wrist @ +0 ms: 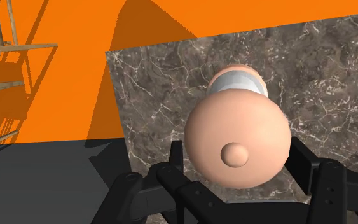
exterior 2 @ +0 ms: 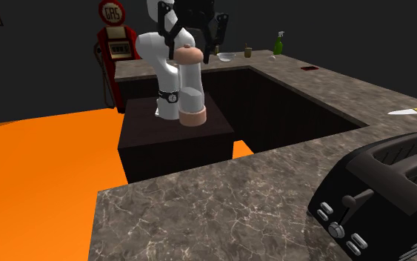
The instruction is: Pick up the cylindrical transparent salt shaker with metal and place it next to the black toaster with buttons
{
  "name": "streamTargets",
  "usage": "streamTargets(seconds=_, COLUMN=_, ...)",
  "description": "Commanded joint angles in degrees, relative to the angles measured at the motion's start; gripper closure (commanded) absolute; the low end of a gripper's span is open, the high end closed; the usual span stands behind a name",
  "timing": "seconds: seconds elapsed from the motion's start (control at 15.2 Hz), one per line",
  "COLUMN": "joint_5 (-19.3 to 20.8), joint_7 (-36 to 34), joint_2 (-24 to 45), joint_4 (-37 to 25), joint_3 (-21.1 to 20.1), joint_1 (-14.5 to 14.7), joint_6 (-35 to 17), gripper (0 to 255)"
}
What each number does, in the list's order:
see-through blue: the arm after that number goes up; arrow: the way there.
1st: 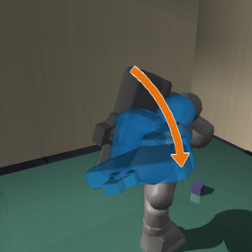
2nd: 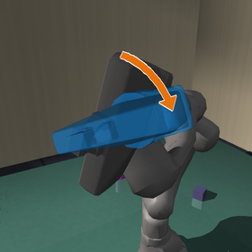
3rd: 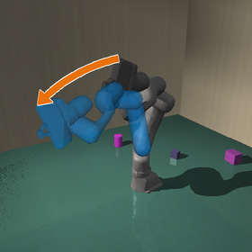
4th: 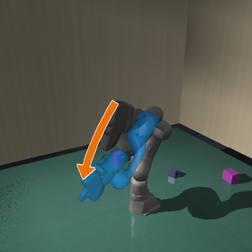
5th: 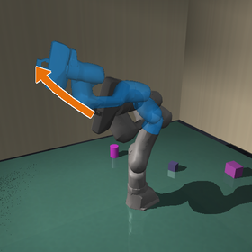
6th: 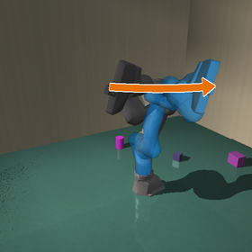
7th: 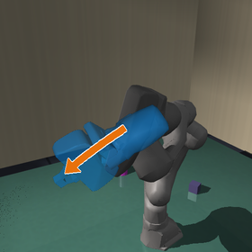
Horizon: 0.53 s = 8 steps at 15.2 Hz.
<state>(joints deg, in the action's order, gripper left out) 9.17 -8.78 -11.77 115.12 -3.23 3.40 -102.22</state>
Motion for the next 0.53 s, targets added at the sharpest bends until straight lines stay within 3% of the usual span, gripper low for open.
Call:
streamTargets(seconds=0.0, joint_5=0.0, joint_7=0.3, joint_2=0.0, joint_4=-1.5, joint_3=0.1, joint_1=0.0, joint_6=1.5, gripper=255)
streamTargets(seconds=0.46, joint_5=-0.2, joint_7=1.1, joint_2=0.3, joint_4=-7.2, joint_3=0.0, joint_1=0.0, joint_6=6.8, gripper=255)
